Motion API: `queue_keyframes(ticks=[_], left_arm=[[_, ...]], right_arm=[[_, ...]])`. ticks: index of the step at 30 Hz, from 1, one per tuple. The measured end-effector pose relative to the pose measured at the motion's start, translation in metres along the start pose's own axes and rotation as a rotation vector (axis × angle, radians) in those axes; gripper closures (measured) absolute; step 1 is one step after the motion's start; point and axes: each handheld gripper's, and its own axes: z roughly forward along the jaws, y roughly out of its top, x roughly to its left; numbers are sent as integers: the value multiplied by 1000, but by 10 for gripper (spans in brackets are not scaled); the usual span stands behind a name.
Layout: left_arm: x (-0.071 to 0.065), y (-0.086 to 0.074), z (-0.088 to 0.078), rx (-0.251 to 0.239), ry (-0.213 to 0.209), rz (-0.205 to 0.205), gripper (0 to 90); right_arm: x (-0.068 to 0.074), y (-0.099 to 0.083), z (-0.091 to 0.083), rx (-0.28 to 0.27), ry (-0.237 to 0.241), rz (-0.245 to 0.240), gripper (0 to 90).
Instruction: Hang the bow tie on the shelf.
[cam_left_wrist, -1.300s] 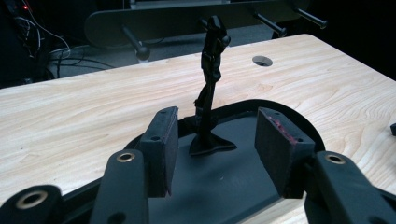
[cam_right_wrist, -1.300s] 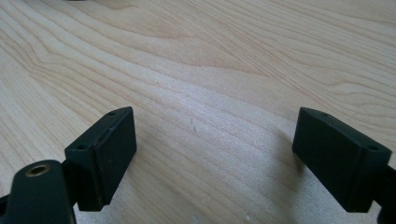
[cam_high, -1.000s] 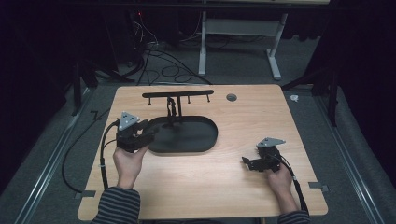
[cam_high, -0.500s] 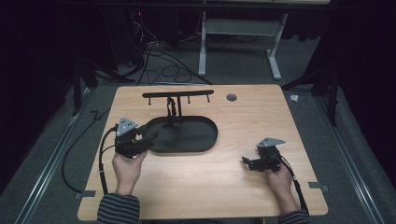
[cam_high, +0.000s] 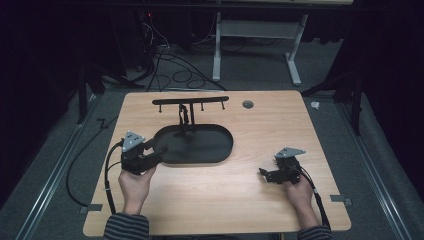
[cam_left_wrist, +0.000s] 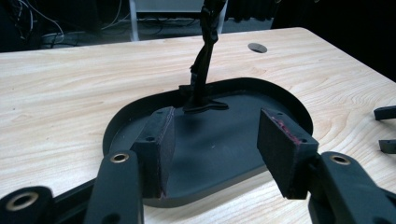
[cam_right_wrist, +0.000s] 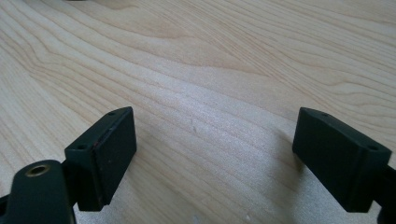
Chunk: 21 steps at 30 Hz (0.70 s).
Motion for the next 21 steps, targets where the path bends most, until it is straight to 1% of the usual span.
queue_keyframes(ticks=[7,10,21], left_arm=[[2,-7,-2,8,1,-14,466],[4,-12,-3,13,0,-26,465],[7,-20,-8,18,5,-44,462]], right_arm=[[0,0,0,0,0,0,144],[0,0,0,0,0,0,144],[0,0,0,2,-1,0,143]])
